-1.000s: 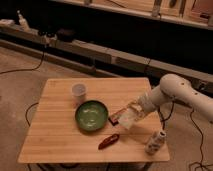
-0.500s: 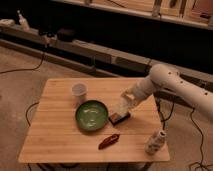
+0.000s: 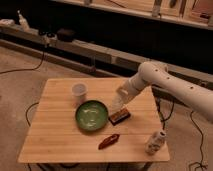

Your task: Place the white sponge in the ceramic cup

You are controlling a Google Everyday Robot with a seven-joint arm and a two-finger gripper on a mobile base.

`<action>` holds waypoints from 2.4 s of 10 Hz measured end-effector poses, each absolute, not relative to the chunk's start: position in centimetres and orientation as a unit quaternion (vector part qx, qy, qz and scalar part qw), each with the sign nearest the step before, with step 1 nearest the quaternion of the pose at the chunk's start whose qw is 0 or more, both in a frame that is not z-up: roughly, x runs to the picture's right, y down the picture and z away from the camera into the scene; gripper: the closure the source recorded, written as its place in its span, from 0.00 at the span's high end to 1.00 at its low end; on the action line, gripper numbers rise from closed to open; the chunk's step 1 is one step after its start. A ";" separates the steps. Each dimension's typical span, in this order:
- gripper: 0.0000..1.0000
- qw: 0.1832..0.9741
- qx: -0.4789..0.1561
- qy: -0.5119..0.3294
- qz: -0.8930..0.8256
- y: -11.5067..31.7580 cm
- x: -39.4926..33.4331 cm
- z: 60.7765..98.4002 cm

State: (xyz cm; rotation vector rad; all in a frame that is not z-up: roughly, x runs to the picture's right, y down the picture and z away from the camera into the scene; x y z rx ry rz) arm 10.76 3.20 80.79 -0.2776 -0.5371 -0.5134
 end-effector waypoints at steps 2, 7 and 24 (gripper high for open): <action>0.00 0.921 -0.117 -0.270 -0.254 2.4 9.3 80.9; 0.00 0.927 -0.069 -0.264 -0.258 -0.9 7.9 81.4; 0.00 0.914 0.019 -0.282 -0.292 -5.5 2.3 84.8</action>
